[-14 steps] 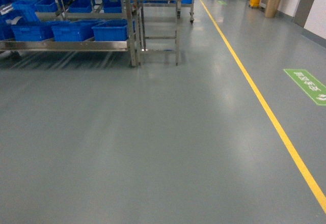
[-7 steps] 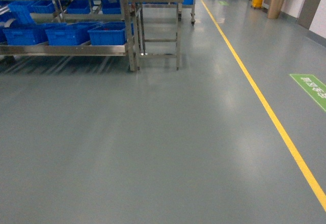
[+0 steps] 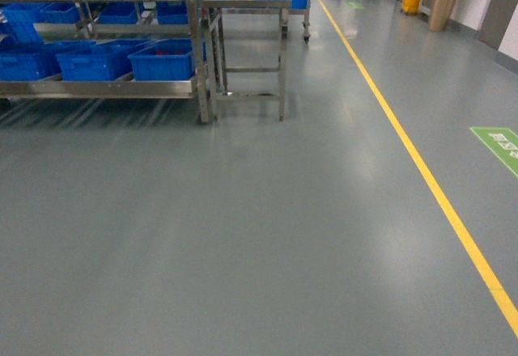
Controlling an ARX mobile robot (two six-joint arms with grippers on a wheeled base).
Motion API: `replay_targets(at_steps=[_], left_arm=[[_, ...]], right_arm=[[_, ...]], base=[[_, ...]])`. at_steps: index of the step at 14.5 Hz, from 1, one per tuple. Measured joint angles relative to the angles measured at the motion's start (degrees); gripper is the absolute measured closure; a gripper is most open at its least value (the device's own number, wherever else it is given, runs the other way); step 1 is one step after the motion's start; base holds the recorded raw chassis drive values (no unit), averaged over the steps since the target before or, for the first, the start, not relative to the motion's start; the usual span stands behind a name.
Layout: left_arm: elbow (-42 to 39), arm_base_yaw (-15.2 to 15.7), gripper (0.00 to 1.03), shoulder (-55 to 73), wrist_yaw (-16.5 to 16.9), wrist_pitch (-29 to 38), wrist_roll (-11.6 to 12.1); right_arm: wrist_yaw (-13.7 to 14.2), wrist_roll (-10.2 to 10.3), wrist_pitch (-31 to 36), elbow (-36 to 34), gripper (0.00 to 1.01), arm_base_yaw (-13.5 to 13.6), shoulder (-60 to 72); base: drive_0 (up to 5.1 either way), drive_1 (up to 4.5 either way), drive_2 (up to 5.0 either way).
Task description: Sort blue parts and orange caps into right shelf containers
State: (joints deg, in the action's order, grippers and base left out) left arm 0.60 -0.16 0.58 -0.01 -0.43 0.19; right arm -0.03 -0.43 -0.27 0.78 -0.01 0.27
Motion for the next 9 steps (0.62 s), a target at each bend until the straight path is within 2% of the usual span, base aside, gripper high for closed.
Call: replay_targets(at_steps=[9], left_arm=[[0.0,0.0,0.6,0.0,0.0,0.2,0.0]], right_arm=[[0.0,0.0,-0.1,0.0,0.6,0.0,0.0]], base=[[0.0,4.34,-4.2]])
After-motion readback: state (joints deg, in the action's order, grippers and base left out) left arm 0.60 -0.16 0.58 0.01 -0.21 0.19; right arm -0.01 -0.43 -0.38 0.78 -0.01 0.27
